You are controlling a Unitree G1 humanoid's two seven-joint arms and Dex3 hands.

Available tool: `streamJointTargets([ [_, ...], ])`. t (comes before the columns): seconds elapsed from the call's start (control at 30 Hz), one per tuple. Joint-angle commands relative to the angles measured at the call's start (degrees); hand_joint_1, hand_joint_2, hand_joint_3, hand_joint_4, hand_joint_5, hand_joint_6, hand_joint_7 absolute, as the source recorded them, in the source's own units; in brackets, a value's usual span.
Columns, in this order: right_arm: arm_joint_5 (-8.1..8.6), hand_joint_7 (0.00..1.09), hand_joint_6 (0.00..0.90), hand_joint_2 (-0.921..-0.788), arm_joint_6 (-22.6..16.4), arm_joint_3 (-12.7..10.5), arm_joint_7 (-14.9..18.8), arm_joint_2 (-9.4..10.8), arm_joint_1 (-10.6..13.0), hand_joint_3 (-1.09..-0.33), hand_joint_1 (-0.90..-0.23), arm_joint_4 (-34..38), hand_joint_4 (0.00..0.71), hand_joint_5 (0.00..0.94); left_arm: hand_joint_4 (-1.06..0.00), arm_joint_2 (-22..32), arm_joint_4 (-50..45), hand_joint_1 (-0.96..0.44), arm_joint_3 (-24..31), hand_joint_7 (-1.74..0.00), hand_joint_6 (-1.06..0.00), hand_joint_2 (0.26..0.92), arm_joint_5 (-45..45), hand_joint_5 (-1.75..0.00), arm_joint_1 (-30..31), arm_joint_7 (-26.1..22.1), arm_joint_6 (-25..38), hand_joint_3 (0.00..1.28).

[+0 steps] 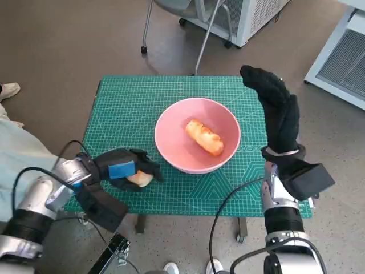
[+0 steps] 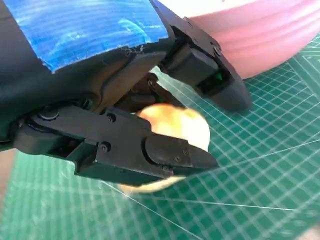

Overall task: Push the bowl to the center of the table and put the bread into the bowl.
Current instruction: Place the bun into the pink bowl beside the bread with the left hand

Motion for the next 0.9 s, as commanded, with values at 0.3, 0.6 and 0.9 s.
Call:
streamJointTargets([
  [0.3,-0.33,0.86,0.118,-0.904,0.75,0.05,-0.59,0.27,1.63,-0.662,-0.424,0.34,0.404,0.0,-0.51,4.93,-4.16,0.0,10.18,-0.94,-0.83,0.92,-9.75,-1.35,-1.34,-1.75,4.24,0.06],
  [0.6,-0.64,0.86,0.12,-0.901,0.51,0.03,-0.89,0.3,1.46,-0.667,-0.426,0.87,0.404,0.0,-0.51,6.74,-9.61,0.0,15.49,-0.87,-0.88,0.912,-16.18,-1.36,-2.97,-4.89,6.39,0.06],
  [0.9,-0.74,0.86,0.121,-0.897,0.59,0.04,-0.93,0.25,1.24,-0.675,-0.424,0.97,0.404,0.0,-0.52,3.27,-14.69,0.0,15.52,-0.95,-0.84,0.918,-17.03,-1.32,-8.0,-6.24,10.05,0.05],
])
